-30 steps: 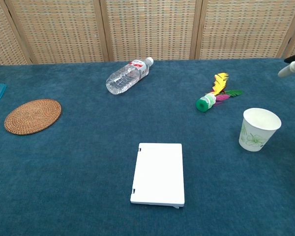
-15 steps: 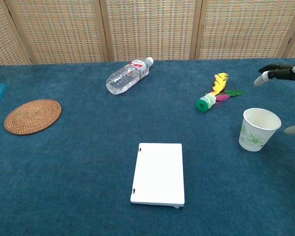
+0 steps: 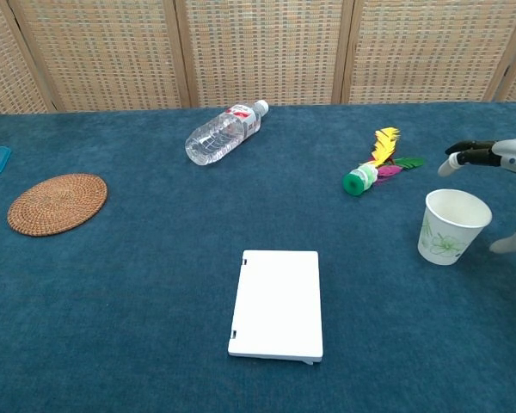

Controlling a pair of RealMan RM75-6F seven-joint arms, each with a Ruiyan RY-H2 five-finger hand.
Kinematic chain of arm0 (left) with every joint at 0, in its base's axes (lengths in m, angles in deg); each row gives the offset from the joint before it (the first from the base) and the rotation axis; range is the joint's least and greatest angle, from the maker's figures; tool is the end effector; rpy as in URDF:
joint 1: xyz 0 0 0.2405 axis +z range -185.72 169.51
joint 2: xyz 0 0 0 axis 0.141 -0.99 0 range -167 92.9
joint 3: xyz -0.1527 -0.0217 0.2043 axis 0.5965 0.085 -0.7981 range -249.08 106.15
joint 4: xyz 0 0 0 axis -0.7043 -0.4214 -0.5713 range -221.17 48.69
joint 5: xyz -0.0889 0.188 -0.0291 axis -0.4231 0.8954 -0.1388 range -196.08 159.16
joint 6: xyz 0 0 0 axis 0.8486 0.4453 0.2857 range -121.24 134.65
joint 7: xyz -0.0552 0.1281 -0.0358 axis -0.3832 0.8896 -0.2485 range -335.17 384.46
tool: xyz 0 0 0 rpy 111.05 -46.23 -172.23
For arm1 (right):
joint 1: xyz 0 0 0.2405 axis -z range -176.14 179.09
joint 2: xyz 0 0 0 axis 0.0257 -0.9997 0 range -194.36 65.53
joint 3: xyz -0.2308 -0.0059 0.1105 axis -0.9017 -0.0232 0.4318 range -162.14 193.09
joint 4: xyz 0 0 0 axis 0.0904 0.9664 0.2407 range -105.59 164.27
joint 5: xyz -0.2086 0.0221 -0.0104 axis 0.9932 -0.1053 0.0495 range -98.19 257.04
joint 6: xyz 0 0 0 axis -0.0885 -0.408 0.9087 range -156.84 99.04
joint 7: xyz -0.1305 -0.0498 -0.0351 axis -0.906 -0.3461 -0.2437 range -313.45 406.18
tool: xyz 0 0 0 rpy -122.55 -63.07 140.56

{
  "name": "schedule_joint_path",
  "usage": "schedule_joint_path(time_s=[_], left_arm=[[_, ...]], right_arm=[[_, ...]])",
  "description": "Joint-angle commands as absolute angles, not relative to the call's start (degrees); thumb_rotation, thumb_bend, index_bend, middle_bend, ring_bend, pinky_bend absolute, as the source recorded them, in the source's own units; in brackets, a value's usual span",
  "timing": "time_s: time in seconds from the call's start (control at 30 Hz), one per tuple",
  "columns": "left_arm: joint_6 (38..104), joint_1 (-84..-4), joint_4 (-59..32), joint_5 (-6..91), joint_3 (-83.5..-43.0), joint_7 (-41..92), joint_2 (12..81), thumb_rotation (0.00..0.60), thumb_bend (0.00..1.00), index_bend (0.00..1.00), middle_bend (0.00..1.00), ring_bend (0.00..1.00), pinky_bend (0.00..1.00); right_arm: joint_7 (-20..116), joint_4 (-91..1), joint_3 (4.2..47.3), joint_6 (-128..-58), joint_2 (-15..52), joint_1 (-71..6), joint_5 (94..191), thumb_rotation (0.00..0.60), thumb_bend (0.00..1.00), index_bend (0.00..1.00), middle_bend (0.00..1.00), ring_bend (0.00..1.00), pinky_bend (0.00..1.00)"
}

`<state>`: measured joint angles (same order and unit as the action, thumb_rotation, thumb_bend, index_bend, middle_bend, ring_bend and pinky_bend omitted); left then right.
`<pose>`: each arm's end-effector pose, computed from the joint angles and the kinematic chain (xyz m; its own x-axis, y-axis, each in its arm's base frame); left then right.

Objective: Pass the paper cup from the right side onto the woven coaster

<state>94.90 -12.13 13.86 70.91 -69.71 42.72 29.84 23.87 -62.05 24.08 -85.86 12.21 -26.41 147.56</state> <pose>-0.2723 0.1699 0.1365 0.5150 -0.0333 0.8566 0.8548 -0.0552 -0.5160 -0.2358 -0.2991 0.0463 0.5314 -0.2696 0.8031 -0.8454 -0.2287 0.4826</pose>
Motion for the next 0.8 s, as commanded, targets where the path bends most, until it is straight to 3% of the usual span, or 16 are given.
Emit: schedule_joint_path(time_s=[0.03, 0.23, 0.53, 0.8], left_arm=[[94.91, -12.1, 13.9, 70.93, -69.8, 43.03, 30.01, 0.6, 0.23, 0.0, 0.0, 0.0, 0.0], [94.31, -12.37, 13.71, 70.35, -69.65, 43.46, 30.25, 0.6, 0.23, 0.0, 0.0, 0.0, 0.0], [94.29, -12.43, 13.66, 70.4, -69.68, 43.42, 30.35, 0.6, 0.23, 0.0, 0.0, 0.0, 0.0], [94.26, -12.47, 13.68, 70.64, -69.84, 43.42, 30.37, 0.6, 0.23, 0.0, 0.0, 0.0, 0.0]], right_arm=[[23.12, -60.75, 23.9, -84.81, 13.15, -27.31, 146.03, 0.6, 0.08, 0.15, 0.0, 0.0, 0.0], [22.59, -58.96, 23.77, -83.87, 14.54, -28.43, 143.8, 0.6, 0.08, 0.17, 0.0, 0.0, 0.0], [22.89, -56.55, 23.58, -83.5, 16.51, -29.64, 142.9, 0.6, 0.08, 0.33, 0.01, 0.0, 0.0], [22.3, -57.87, 23.48, -84.98, 16.52, -30.1, 143.36, 0.6, 0.08, 0.39, 0.04, 0.0, 0.0]])
